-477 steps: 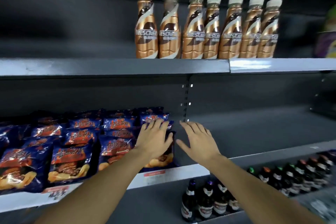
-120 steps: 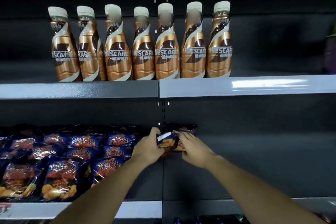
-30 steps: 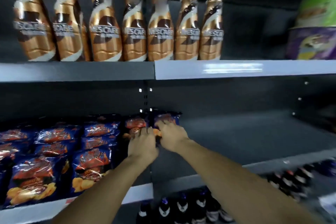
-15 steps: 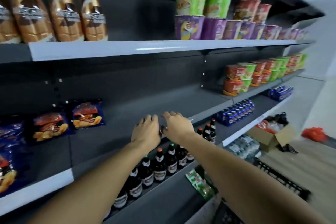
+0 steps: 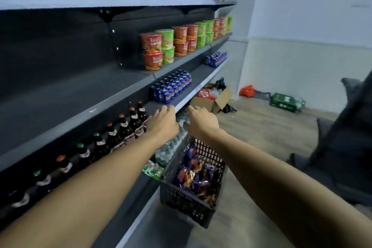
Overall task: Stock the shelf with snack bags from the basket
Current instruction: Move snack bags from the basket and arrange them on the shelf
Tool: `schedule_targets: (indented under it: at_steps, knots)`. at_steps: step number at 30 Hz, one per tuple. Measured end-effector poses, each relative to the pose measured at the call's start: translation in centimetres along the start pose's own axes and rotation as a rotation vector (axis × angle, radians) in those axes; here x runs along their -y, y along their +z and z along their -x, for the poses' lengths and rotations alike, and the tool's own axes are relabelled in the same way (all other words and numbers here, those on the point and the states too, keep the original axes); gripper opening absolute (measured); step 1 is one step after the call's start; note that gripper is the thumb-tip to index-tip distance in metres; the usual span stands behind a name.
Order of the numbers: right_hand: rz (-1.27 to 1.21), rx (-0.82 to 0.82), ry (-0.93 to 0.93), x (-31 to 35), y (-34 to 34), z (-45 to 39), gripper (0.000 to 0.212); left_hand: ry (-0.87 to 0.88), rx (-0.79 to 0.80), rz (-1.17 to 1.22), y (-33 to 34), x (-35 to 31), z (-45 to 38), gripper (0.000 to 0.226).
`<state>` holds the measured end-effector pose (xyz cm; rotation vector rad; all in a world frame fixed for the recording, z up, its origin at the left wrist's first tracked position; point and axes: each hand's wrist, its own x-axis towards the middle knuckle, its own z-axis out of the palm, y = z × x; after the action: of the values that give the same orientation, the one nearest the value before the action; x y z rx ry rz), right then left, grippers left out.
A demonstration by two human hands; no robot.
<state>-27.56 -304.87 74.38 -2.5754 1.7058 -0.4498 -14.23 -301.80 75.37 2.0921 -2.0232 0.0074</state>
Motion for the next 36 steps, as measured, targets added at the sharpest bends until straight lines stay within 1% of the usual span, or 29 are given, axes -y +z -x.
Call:
schedule_targets:
  at_steps: [5, 8, 10, 12, 14, 18, 25, 30, 36]
  knots:
    - [0.006, -0.018, 0.114, -5.7, 0.8, 0.7, 0.044, 0.090, 0.043, 0.004, 3.5, -4.9, -2.7, 0.041]
    - [0.030, -0.021, 0.165, -8.0, 2.0, 0.4, 0.044, 0.119, 0.071, 0.013, 5.7, -6.2, -4.4, 0.043]
    - [0.027, -0.016, 0.189, -9.0, 3.4, -0.5, 0.047, 0.136, 0.090, 0.019, 7.3, -6.4, -5.6, 0.040]
    - [0.017, -0.007, 0.215, -9.8, 5.0, -1.8, 0.049, 0.147, 0.112, 0.022, 8.7, -6.4, -7.2, 0.038]
    - [0.010, 0.002, 0.225, -10.4, 6.7, -3.6, 0.050, 0.162, 0.137, 0.020, 10.0, -6.1, -9.0, 0.044]
    - [0.023, 0.026, 0.249, -11.4, 10.0, -8.0, 0.046, 0.177, 0.190, 0.026, 13.2, -4.8, -13.7, 0.054]
    - [0.007, 0.110, 0.337, -13.2, 15.7, -13.4, 0.044, 0.180, 0.290, 0.030, 18.9, -2.6, -20.0, 0.053]
    - [-0.007, 0.175, 0.358, -14.7, 19.6, -14.8, 0.042, 0.159, 0.334, 0.052, 23.4, -2.3, -21.7, 0.048]
    - [-0.046, 0.284, 0.342, -16.6, 25.7, -13.0, 0.046, 0.108, 0.410, 0.071, 29.9, -1.5, -20.3, 0.049]
